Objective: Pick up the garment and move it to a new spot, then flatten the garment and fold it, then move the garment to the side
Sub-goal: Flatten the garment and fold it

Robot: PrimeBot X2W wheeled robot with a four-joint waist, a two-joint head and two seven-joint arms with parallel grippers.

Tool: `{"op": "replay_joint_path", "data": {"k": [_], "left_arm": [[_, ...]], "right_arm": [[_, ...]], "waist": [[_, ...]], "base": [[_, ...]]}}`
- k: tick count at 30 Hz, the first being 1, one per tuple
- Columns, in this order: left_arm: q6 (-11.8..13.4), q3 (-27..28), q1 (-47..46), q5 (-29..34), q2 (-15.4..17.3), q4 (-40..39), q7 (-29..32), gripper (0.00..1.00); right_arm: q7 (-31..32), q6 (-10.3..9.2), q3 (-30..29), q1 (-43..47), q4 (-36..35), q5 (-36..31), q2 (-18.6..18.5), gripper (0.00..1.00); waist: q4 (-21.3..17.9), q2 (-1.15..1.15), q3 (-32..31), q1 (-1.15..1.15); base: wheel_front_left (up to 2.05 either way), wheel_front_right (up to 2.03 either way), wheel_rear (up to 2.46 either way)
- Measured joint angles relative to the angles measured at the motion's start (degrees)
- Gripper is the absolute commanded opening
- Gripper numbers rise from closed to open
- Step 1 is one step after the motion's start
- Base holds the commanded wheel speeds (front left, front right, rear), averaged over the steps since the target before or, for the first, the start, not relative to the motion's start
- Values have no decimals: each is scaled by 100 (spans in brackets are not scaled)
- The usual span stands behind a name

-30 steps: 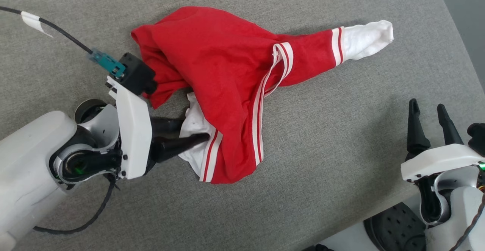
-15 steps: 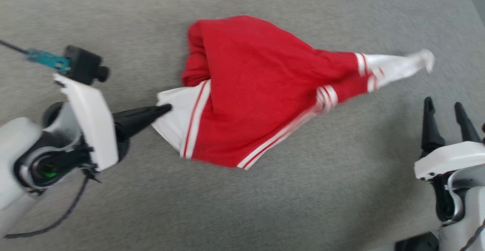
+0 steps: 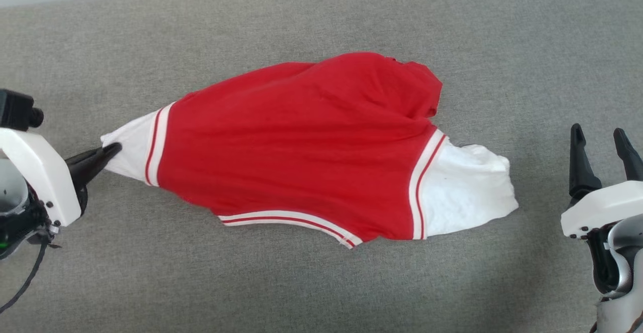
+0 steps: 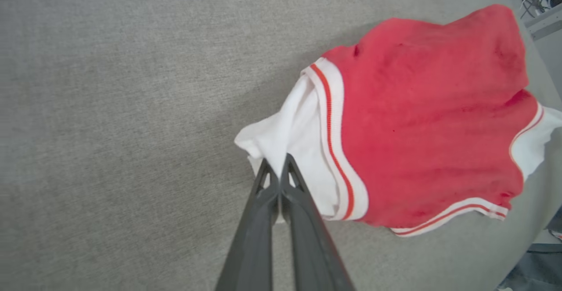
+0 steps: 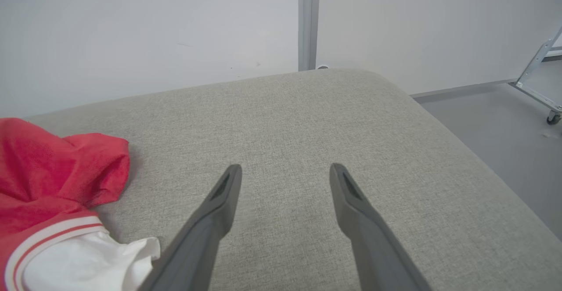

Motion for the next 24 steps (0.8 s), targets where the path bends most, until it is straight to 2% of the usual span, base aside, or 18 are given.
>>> {"op": "replay_joint_path", "data": {"k": [5,8,9,10,12,13,14,18,21,22,23,24], "left_arm": [[0,-133,12,174,-301,695,-210,0],[0,-194,34,193,-416,848,-271,0],[0,-221,40,193,-477,911,-307,11],[0,-243,40,202,-520,967,-338,27],[0,-269,39,225,-579,1040,-417,49],[0,-280,38,244,-597,1062,-488,96],[0,-281,38,294,-608,1089,-578,100],[-1,-308,37,453,-593,1165,-1050,100],[-1,-330,119,708,-579,1198,-1849,100],[-1,-330,119,708,-579,1198,-1849,100],[-1,-333,291,815,-639,1216,-2317,100],[-1,-331,389,862,-690,1233,-2454,100]], "right_arm": [[152,0,103,38,-187,-5,-68,100],[205,0,141,65,-253,-8,-85,100],[248,0,157,86,-281,-8,-96,100],[263,0,175,102,-303,-8,-107,100],[302,0,220,116,-337,-8,-131,100],[339,0,261,120,-363,-10,-143,100],[355,0,315,128,-392,-14,-156,100],[449,0,524,144,-446,-18,-241,100],[552,0,824,199,-492,-15,-433,100],[552,0,824,199,-492,-15,-433,100],[667,0,1063,274,-517,-3,-591,100],[736,0,1222,312,-538,13,-689,100]], "waist": [[-23,0,14,0],[-28,0,19,0],[-28,0,23,0],[-27,0,27,0],[-20,0,27,0],[-12,0,25,0],[-3,0,22,0],[48,0,-21,0],[121,0,-115,0],[121,0,-115,0],[166,0,-175,0],[190,0,-207,0]], "base": [[0,0,0],[0,0,0],[0,0,0],[0,0,0],[0,0,0],[0,0,0],[0,0,0],[0,0,0],[0,0,0],[0,0,0],[0,0,0],[0,0,0]]}}
